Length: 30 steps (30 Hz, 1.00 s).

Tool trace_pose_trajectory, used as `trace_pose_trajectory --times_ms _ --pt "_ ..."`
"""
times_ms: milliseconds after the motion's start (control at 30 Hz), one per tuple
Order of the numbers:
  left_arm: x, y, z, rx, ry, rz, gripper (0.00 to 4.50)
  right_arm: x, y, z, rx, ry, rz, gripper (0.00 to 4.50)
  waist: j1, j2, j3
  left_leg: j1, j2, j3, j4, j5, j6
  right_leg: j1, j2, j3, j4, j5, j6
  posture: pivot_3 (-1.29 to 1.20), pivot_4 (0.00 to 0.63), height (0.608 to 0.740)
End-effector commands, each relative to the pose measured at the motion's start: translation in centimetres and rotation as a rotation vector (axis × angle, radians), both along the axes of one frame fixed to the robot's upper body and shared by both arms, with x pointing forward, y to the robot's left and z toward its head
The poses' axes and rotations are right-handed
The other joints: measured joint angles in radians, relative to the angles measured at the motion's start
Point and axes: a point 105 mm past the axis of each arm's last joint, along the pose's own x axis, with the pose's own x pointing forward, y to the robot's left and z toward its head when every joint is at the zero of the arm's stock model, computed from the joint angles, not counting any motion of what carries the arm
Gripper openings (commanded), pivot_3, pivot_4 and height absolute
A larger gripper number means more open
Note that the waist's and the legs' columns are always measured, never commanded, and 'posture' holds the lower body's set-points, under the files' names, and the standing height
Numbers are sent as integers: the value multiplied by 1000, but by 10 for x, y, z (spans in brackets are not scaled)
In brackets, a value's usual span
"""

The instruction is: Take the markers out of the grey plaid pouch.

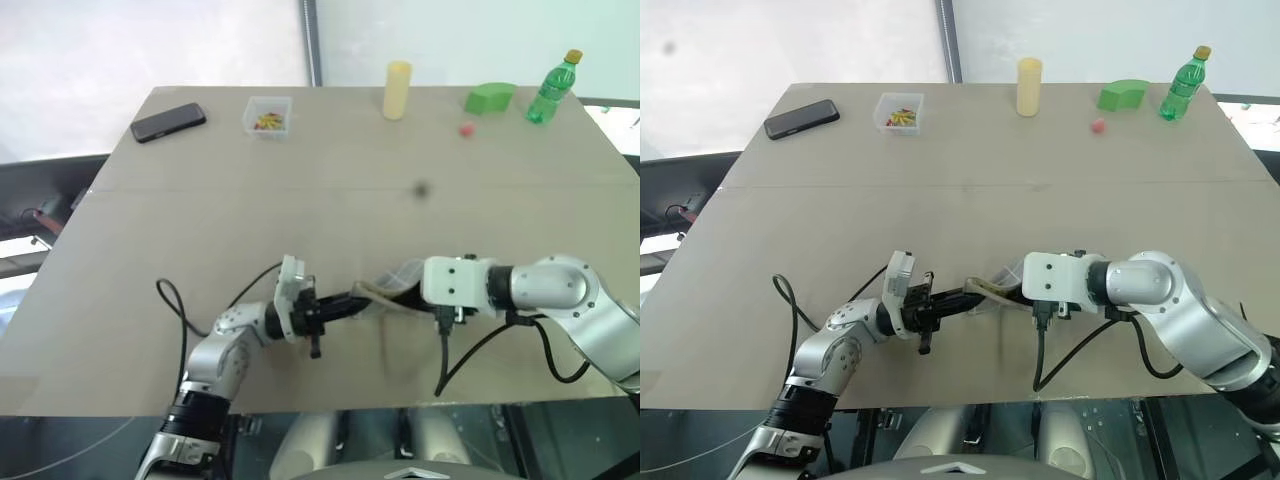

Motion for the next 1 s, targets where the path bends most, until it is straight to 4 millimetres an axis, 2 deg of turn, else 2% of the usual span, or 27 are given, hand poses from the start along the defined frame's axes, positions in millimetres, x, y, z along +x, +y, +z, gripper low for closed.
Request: trace_pose_trajectory --times_ms 33,133,333,400,567,833,1000 --pt "1 4 -2 9 20 20 0 -1 4 7 -30 -39 33 2144 0 0 0 0 0 0 0 0 0 0 0 0 0 0 0 0 150 740" --pt "2 4 -2 2 37 26 0 4 1 4 -67 -55 28 2144 0 0 0 0 0 0 0 0 0 0 0 0 0 0 0 0 150 740" --pt "3 0 8 -6 33 20 0 4 9 5 19 16 12 2144 0 0 0 0 0 0 0 0 0 0 0 0 0 0 0 0 150 740" --pt "3 -3 13 -10 33 17 0 3 11 6 44 30 9 2688 0 0 0 0 0 0 0 0 0 0 0 0 0 0 0 0 150 740" --pt "0 -7 16 -17 57 1 0 2 12 7 42 23 14 4443 1 0 0 0 0 0 0 0 0 0 0 0 0 0 0 0 150 740" --pt "0 -8 23 -94 192 -32 0 -5 8 6 -28 9 58 4443 1 0 0 0 0 0 0 0 0 0 0 0 0 0 0 0 150 740" --pt "-14 -5 43 -227 363 -206 0 -26 0 20 -80 62 76 4443 0 1 1 0 0 0 0 1 1 0 0 0 0 0 0 0 150 740"
